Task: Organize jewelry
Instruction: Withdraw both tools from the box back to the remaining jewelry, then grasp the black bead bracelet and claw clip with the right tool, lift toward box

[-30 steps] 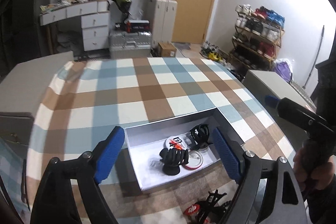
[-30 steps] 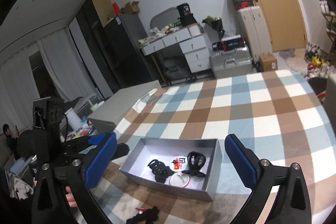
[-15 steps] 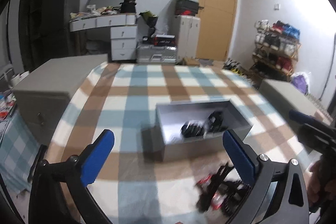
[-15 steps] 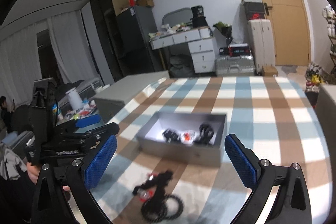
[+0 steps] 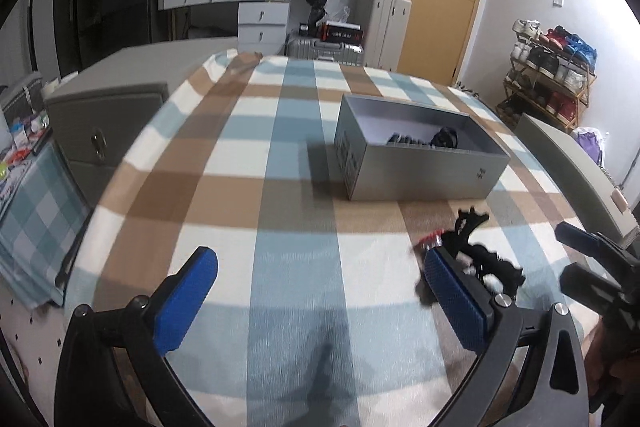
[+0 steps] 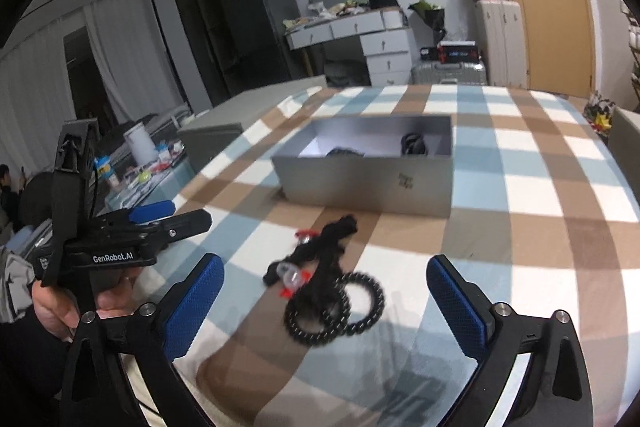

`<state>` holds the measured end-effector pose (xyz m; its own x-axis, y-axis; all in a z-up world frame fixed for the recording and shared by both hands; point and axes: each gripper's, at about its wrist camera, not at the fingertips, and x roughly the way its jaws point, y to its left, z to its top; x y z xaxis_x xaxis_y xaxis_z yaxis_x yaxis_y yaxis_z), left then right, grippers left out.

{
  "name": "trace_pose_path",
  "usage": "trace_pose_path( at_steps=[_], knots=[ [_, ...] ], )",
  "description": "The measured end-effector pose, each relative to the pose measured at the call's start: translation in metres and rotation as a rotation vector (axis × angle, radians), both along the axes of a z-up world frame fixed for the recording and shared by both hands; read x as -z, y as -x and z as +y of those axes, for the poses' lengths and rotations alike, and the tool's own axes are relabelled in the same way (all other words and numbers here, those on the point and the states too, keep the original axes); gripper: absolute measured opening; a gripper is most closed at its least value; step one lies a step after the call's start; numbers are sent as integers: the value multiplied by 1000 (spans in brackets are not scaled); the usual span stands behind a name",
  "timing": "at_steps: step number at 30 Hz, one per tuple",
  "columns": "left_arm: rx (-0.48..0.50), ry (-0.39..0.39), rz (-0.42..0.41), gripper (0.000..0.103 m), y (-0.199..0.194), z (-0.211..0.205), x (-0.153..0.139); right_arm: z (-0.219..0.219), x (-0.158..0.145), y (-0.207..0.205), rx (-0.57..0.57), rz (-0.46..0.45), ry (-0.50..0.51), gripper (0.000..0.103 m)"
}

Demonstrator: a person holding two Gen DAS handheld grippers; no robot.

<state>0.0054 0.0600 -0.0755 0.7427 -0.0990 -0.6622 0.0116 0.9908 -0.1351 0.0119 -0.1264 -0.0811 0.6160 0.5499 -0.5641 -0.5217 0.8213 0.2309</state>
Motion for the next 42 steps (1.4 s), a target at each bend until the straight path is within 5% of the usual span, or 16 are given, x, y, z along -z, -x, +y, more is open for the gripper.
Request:
trace_pose_path(
  at_steps=[16,33,42],
  knots=[
    [10,9,47,101,9,1,12,27,27,-5,-8,62,125,29],
    [60,17,57,101,4,-12,6,-22,2,-1,46,65,-126,29],
    [194,42,69,101,-2,-44,1,-51,-11,6,126,4,-212,29]
  ],
)
